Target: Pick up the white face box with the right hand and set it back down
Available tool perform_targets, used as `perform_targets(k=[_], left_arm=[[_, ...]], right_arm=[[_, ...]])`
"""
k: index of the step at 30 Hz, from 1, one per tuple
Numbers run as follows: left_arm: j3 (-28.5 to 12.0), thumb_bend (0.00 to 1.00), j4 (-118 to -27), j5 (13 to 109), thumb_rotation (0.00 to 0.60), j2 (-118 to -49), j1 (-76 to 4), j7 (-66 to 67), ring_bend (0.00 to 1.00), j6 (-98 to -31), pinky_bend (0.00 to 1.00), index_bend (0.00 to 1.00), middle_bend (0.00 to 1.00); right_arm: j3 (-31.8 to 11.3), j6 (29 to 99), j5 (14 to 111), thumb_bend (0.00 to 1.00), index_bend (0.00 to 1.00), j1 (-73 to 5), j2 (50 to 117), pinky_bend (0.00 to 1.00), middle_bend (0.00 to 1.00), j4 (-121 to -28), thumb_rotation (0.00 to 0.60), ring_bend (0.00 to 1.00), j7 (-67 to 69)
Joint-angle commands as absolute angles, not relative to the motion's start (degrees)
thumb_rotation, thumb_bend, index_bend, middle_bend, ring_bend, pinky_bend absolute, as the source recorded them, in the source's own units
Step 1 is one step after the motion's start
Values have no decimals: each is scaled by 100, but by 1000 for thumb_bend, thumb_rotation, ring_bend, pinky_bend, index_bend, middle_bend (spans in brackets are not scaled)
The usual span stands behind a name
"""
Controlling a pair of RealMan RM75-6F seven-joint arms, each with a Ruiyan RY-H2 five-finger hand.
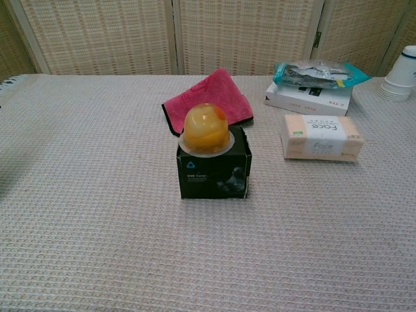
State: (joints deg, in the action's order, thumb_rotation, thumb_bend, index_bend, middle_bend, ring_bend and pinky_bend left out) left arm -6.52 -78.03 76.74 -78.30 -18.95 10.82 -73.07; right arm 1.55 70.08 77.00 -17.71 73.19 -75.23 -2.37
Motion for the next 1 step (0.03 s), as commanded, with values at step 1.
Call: perform_targets(k=[1], left_arm=[[-659,552,-7766,7655,600,-7852,-1903,1098,0,-7293,110,157,0]], right_arm=[[56,6979,7570,8,0,-1681,7283,0,0,-7398,600,0,-300]])
